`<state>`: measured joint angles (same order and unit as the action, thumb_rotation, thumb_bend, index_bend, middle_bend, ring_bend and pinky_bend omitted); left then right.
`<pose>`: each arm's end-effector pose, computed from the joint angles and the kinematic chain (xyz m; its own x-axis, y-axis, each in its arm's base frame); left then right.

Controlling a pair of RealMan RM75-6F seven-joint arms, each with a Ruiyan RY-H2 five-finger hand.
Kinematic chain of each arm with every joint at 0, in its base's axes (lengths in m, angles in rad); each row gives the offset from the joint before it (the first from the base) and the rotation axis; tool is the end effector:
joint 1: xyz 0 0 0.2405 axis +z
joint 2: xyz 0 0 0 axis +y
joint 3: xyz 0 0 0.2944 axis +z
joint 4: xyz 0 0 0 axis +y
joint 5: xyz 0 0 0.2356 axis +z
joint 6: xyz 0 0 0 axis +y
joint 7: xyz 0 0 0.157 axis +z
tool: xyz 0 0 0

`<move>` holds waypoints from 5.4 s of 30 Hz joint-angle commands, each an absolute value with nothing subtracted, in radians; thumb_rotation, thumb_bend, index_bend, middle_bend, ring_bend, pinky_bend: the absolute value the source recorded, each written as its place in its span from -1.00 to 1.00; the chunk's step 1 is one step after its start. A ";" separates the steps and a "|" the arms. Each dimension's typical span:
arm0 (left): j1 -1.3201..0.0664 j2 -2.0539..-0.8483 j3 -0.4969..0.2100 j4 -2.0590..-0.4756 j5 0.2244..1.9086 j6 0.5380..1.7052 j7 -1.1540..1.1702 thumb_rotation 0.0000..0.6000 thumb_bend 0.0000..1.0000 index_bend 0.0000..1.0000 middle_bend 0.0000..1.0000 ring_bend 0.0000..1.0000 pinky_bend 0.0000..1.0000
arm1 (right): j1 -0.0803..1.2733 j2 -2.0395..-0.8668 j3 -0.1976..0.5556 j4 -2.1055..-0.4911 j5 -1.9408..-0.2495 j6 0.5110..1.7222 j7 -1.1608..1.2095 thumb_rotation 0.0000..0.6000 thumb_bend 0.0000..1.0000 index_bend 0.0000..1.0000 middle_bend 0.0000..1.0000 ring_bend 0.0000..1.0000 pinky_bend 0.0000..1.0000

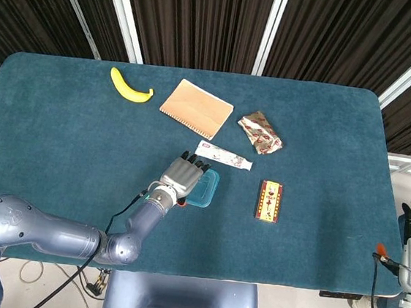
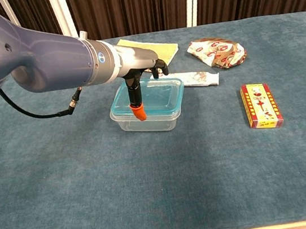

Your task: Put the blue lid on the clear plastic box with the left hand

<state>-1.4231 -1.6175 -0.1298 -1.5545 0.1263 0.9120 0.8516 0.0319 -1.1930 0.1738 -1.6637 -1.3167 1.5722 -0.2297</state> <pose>-0.0024 0.4114 -0.1038 0.6666 0.4284 0.6100 0.7429 -0.4494 -0.4961 -0.3604 -0.2024 0.1621 0.4796 0.1315 0.8676 -0.8648 0.2380 0.4420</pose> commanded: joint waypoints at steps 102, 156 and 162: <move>-1.386 -1.744 -0.204 -1.536 0.111 1.088 1.062 1.00 -0.50 -0.79 -0.48 -1.00 -1.00 | 0.032 -1.202 0.185 -1.666 -1.305 1.580 -0.229 1.00 -0.41 -0.78 -0.94 -1.00 -1.00; -1.362 -1.760 -0.251 -1.547 0.092 1.134 1.145 1.00 -0.66 -0.81 -0.64 -1.00 -1.00 | 0.031 -1.204 0.187 -1.667 -1.301 1.582 -0.235 1.00 -0.41 -0.78 -0.94 -1.00 -1.00; -1.362 -1.766 -0.257 -1.543 0.095 1.136 1.147 1.00 -0.69 -0.81 -0.65 -1.00 -1.00 | 0.031 -1.204 0.187 -1.668 -1.300 1.582 -0.237 1.00 -0.41 -0.78 -0.94 -1.00 -1.00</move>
